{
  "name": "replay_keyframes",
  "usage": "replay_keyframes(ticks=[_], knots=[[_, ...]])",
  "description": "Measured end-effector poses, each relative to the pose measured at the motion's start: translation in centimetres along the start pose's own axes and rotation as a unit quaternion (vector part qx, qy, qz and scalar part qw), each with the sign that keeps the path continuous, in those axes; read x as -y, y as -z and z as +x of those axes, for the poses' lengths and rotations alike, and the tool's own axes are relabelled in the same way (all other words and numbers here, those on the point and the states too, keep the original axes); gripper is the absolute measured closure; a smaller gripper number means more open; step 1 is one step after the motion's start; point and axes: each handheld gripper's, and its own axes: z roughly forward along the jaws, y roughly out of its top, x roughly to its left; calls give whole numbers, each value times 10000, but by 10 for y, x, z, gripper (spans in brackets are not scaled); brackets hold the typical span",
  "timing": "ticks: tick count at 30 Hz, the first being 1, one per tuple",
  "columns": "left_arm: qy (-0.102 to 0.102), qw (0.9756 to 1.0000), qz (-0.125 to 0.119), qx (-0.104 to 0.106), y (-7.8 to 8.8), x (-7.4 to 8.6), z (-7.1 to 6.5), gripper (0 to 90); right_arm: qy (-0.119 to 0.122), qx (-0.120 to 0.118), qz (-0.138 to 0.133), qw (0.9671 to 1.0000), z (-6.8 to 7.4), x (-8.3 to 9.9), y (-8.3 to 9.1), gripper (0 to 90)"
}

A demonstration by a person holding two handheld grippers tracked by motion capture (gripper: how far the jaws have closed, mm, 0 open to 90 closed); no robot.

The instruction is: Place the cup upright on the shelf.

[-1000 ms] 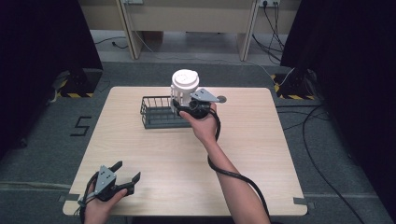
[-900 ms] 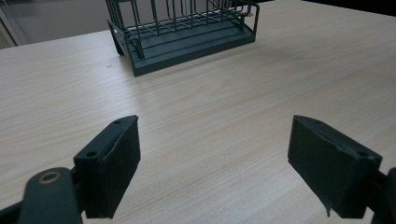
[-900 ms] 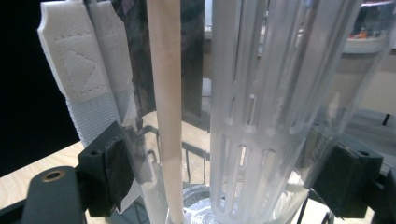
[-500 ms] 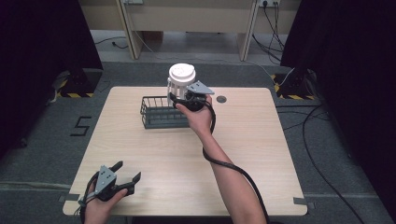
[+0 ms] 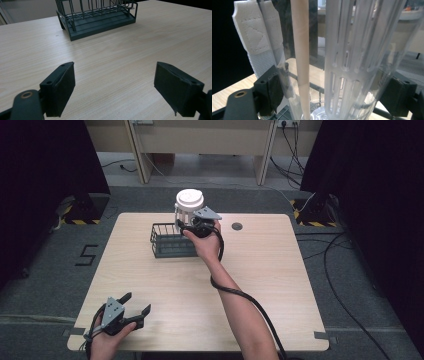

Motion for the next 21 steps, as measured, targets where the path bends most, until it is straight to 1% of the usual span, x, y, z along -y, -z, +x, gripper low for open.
replay_keyframes(ticks=[7, 10, 18, 21], knots=[[-3, 10000, 3, 4, 0, 0, 0, 167, -27, 69, 110, 9999, -1, 7, -7, 185], [-1, 10000, 1, 4, 0, 0, 0, 167, 24, 103, 170, 9998, 0, 9, -9, 185], [-10, 10000, -1, 15, 0, 0, 0, 167, 35, 145, 264, 9995, 2, 15, -14, 185], [-13, 10000, 0, 16, 0, 0, 0, 167, 2, 143, 306, 9994, 2, 18, -16, 185]])
